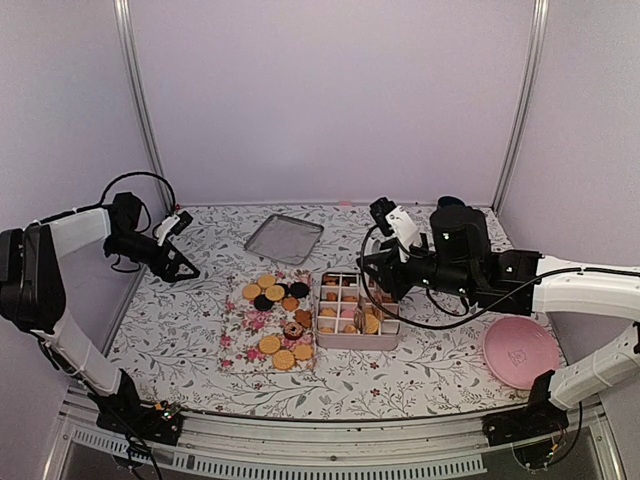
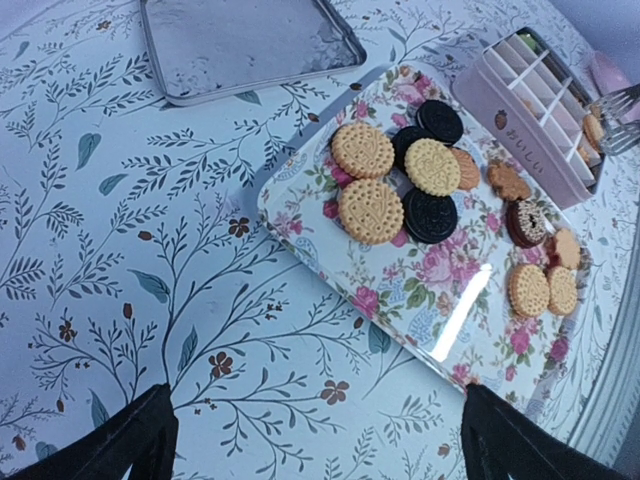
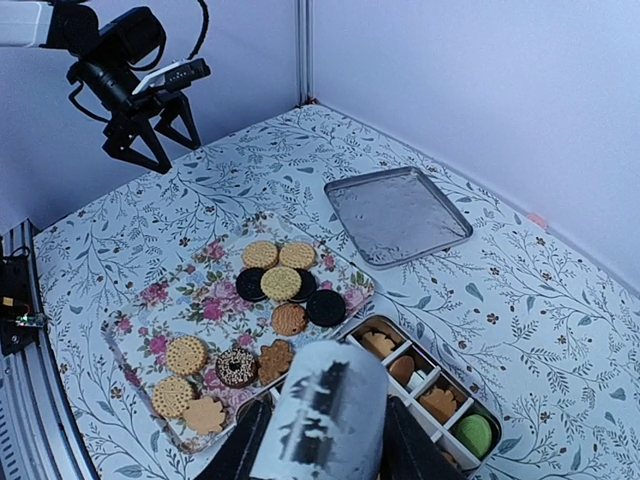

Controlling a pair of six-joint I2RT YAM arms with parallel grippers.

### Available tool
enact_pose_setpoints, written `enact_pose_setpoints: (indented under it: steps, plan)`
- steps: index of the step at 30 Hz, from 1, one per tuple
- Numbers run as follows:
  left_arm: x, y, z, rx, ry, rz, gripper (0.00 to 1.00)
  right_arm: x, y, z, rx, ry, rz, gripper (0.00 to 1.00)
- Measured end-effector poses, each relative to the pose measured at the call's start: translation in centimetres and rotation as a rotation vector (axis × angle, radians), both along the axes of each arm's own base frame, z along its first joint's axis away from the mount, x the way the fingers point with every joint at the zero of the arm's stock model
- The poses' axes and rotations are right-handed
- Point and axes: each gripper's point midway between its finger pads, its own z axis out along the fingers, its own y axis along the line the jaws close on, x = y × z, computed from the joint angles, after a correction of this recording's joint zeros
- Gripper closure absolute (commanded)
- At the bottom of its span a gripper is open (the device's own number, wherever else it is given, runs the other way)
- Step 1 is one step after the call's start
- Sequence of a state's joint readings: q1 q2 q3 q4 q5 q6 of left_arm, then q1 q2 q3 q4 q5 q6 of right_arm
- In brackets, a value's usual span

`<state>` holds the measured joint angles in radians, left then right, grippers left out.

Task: Pack the cookies
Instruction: Place the fake cookies in the empty pocket of the box, then pass from the right arm to the left

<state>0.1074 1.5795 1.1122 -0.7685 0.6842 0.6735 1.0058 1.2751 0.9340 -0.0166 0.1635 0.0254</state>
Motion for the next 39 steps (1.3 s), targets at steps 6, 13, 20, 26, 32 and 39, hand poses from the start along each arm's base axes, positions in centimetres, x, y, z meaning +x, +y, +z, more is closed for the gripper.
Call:
enact_pose_setpoints:
  steps: [6, 13, 20, 26, 32, 39]
  plan:
    - [0.0, 0.0, 0.0, 0.002, 0.0, 0.001, 0.01, 0.4, 0.6, 1.7, 0.015, -0.032, 0.011, 0.68]
    - [0.0, 0.1, 0.0, 0.005, 0.0, 0.002, 0.01, 1.3, 0.2, 2.2, 0.016, -0.044, 0.012, 0.69]
    - [0.0, 0.1, 0.0, 0.005, 0.0, 0.002, 0.01, 2.5, -1.0, 1.5, 0.019, -0.018, 0.007, 0.67]
    - [0.0, 0.1, 0.0, 0.004, 0.001, 0.003, 0.01, 2.5, -2.0, 0.5, 0.04, 0.028, 0.026, 0.67]
    - [0.0, 0.0, 0.0, 0.003, 0.002, 0.004, 0.01, 2.4, -2.4, 0.3, 0.087, 0.063, 0.056, 0.67]
    - [0.0, 0.0, 0.0, 0.005, 0.005, 0.005, 0.01, 2.3, -2.4, 0.0, 0.123, 0.093, 0.09, 0.67]
